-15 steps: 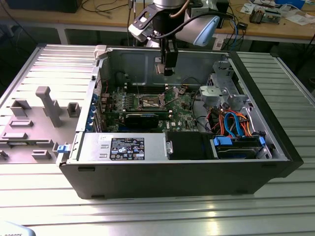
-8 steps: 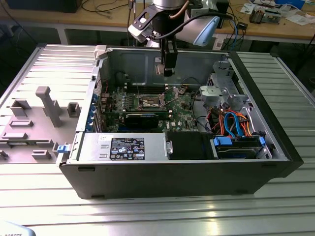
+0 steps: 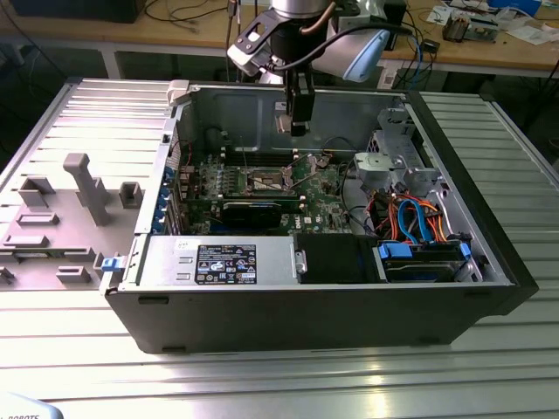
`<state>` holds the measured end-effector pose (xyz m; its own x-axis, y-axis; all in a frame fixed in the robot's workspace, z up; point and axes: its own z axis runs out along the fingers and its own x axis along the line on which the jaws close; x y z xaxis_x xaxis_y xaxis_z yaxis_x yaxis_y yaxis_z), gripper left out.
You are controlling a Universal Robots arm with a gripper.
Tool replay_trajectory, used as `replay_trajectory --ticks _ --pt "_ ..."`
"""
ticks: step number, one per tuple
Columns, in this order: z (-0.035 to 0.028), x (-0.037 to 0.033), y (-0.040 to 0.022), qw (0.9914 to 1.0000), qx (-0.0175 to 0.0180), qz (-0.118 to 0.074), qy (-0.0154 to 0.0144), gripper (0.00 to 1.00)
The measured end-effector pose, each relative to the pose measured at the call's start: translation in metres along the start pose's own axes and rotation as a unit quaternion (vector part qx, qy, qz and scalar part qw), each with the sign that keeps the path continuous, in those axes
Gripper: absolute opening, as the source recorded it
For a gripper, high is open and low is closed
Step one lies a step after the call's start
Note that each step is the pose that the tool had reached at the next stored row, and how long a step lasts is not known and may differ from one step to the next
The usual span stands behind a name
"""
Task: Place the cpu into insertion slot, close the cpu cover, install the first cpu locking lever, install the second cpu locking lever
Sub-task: 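Place the cpu into insertion slot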
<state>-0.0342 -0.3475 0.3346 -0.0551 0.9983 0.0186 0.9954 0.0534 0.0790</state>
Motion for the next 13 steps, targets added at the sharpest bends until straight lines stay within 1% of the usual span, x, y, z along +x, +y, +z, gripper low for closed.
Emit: replay_trajectory --ticks 13 --pt "0.0028 -0.0001 -0.0002 1.00000 0.0000 0.000 0.0000 0.54"
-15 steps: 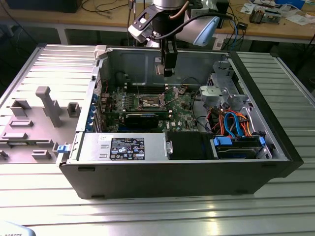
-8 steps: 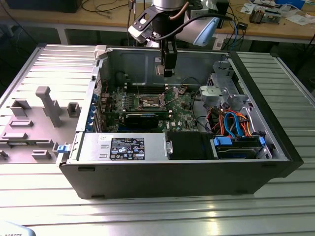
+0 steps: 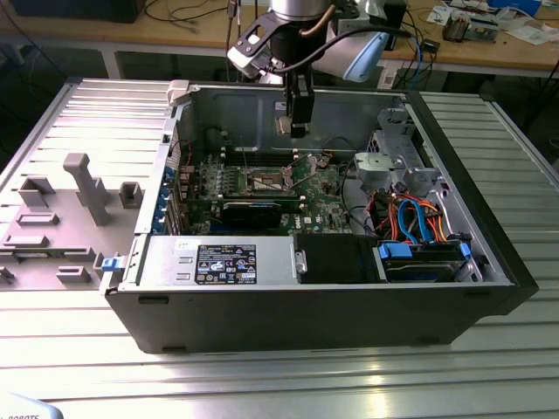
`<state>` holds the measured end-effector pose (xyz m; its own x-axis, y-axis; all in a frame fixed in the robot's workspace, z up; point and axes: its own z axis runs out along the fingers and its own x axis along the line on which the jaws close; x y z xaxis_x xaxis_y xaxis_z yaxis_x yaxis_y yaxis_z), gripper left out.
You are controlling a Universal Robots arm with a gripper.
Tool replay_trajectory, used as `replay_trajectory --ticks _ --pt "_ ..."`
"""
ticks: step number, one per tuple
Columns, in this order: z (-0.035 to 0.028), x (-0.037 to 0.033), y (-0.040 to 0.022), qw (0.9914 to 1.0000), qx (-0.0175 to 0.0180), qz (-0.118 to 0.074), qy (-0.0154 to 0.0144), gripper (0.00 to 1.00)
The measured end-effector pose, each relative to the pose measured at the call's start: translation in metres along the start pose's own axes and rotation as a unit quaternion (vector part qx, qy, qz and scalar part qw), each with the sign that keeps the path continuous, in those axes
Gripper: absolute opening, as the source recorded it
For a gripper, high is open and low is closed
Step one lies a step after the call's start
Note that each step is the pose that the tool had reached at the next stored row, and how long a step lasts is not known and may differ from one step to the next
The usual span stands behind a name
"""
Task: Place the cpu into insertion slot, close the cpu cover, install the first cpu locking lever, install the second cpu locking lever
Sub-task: 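Place the cpu into insertion slot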
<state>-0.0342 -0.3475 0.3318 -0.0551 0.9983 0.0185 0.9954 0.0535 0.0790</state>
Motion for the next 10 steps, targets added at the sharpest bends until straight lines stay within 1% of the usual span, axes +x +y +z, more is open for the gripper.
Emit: replay_trajectory --ticks 10 --pt "0.0025 0.0000 -0.0002 1.00000 0.0000 0.000 0.0000 0.54"
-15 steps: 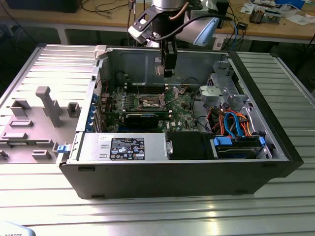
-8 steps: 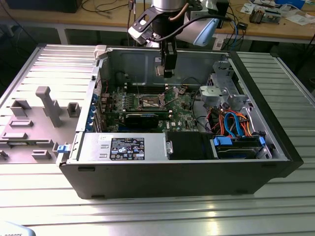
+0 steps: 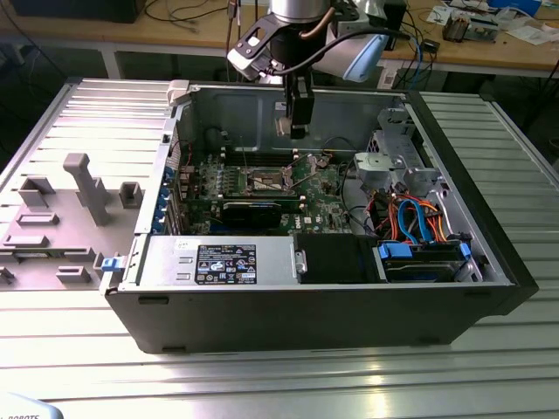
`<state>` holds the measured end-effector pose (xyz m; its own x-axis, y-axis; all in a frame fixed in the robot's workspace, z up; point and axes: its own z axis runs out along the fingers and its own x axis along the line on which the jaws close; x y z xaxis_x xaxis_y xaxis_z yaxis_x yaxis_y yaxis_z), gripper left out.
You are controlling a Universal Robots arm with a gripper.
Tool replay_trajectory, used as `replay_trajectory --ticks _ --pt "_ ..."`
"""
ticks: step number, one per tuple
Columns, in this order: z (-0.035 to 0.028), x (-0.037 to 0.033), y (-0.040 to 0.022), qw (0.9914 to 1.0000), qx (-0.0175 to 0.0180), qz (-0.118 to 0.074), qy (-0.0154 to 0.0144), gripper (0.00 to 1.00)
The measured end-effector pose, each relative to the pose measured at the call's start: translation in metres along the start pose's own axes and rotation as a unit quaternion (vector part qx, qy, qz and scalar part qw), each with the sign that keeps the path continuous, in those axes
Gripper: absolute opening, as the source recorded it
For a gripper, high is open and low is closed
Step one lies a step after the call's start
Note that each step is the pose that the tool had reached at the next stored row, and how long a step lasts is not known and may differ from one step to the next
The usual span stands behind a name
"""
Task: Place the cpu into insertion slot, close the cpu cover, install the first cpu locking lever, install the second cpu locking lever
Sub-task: 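Place the cpu into insertion slot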
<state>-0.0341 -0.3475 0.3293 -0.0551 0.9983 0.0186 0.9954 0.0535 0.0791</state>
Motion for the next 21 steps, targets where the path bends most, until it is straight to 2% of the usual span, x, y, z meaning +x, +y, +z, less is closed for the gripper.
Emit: replay_trajectory --ticks 21 --pt "0.0046 -0.0001 -0.0004 1.00000 0.0000 0.000 0.0000 0.54"
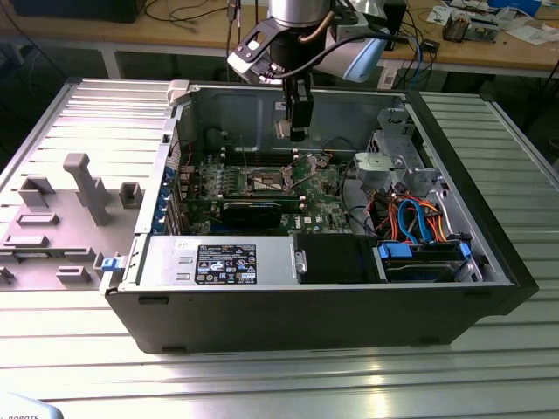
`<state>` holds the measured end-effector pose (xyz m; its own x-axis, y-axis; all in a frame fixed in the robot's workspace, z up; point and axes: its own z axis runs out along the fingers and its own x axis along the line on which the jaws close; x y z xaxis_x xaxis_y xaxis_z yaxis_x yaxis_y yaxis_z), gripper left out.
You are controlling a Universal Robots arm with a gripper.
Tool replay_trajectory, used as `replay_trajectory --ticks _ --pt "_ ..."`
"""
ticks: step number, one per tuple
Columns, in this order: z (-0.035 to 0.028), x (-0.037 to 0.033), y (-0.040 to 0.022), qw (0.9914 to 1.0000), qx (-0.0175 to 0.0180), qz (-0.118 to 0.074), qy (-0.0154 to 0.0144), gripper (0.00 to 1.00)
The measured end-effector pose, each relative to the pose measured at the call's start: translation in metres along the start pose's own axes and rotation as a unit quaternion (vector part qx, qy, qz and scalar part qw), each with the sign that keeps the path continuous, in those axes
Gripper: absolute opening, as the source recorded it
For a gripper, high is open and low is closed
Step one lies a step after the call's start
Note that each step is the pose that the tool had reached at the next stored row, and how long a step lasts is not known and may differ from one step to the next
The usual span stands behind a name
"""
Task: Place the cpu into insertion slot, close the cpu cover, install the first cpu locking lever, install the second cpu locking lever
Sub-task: 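Place the cpu into insertion slot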
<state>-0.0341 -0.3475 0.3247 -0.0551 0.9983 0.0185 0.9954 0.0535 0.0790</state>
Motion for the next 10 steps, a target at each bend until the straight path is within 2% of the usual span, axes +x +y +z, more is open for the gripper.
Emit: replay_trajectory --ticks 5,10 --pt "0.0018 -0.0001 -0.0002 1.00000 0.0000 0.000 0.0001 0.54" --pt "0.0065 -0.0002 -0.0007 1.00000 0.0000 0.001 0.0000 0.54"
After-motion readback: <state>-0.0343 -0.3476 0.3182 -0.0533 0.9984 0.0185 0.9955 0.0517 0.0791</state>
